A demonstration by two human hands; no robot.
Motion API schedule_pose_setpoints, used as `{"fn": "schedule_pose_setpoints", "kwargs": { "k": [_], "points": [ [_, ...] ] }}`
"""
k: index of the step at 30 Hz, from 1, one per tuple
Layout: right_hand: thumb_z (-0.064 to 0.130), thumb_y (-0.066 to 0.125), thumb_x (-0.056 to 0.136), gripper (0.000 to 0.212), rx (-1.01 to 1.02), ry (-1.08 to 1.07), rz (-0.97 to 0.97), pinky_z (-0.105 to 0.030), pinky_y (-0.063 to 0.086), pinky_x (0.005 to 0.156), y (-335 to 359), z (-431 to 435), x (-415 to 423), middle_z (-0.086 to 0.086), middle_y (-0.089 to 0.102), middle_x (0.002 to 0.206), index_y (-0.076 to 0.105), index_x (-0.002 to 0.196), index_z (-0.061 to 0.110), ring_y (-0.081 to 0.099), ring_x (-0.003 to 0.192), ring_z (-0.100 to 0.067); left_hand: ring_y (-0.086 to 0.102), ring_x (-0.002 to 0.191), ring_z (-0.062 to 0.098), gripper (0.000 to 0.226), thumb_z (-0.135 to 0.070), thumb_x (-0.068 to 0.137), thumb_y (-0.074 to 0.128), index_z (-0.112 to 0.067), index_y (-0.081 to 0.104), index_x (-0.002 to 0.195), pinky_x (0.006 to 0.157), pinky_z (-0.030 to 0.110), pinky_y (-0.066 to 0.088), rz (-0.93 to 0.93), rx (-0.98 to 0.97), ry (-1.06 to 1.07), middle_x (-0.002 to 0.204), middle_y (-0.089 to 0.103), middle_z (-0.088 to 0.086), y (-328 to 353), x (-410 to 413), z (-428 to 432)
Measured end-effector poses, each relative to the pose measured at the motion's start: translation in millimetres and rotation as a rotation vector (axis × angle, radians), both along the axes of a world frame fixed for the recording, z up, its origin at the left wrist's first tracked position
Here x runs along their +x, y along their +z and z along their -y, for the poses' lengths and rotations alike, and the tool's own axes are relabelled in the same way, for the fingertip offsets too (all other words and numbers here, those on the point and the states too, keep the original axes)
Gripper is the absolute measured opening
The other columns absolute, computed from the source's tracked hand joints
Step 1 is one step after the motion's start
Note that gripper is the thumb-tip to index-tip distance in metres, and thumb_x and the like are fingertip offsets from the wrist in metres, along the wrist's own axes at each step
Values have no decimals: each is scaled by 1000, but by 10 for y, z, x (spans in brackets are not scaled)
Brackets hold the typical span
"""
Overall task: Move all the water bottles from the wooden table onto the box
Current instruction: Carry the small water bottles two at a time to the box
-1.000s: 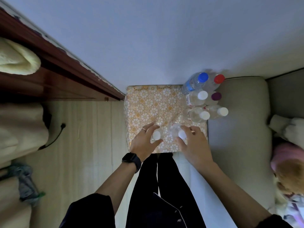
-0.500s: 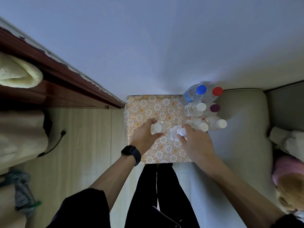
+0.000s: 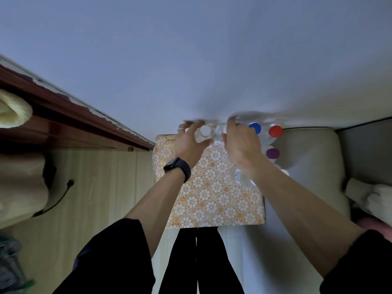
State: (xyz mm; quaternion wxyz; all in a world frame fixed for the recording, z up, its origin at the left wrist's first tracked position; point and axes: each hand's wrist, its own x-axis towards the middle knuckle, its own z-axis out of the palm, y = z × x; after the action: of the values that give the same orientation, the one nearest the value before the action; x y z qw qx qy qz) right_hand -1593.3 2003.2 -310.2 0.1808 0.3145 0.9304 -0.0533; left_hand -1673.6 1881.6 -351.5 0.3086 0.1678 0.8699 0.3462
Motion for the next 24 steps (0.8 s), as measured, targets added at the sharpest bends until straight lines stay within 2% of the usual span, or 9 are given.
{"fn": "schedule_pose_setpoints", "kwargs": {
  "k": [3,5,7,9,14,17,21,24],
  "points": [
    [12,59,98,61,19,49,22,-31,41,53,-39,-71,-2,-14,69,101,28,148,-5,70,85,-28,59,115,23,75,-31,73,85,-29,49,139,96,39,51,18,-4,-23,139,48,6,-30,44,27],
    [10,60,97,63,14,63,33,-32,41,52,-37,-111,29,-14,69,101,27,149,-3,69,85,-29,60,110,24,76,-24,78,82,-30,42,142,86,33,50,21,-26,-79,128,60,9,-41,59,51],
    [9,59,97,64,14,74,52,-32,40,53,-32,-130,43,-15,68,105,25,150,-3,69,89,-29,66,100,26,67,-20,83,77,-30,39,138,81,38,56,25,-14,-96,115,69,9,-47,52,49],
    [7,58,97,65,20,88,64,-32,39,55,-35,-139,32,-15,68,107,23,151,-4,68,91,-29,67,94,28,56,-21,88,73,-29,39,131,79,46,57,14,-21,-105,111,70,10,-40,20,23],
    [-4,52,94,63,50,115,118,-32,39,57,-20,-160,15,-15,69,103,23,150,-8,69,88,-28,68,86,29,46,-24,91,70,-27,44,129,72,47,58,3,-27,-88,104,72,12,-3,23,-22],
    [5,56,96,62,74,111,115,-30,40,54,-14,-151,-1,-14,71,99,27,149,-8,71,85,-25,69,89,27,48,-22,90,71,-32,45,128,74,46,59,27,5,-72,105,73,10,-17,20,2],
    [12,60,96,62,89,107,79,-29,41,53,-40,-177,13,-11,72,96,32,149,-5,71,83,-24,69,103,24,51,-22,87,74,-34,46,128,82,45,59,51,29,-56,116,72,7,-41,0,28],
    [20,60,98,61,34,99,33,-31,43,55,12,-185,57,-11,71,96,33,149,0,70,84,-26,69,103,23,59,-25,84,77,-33,44,132,83,45,60,58,41,-50,114,72,5,-15,17,41]
  ]
}}
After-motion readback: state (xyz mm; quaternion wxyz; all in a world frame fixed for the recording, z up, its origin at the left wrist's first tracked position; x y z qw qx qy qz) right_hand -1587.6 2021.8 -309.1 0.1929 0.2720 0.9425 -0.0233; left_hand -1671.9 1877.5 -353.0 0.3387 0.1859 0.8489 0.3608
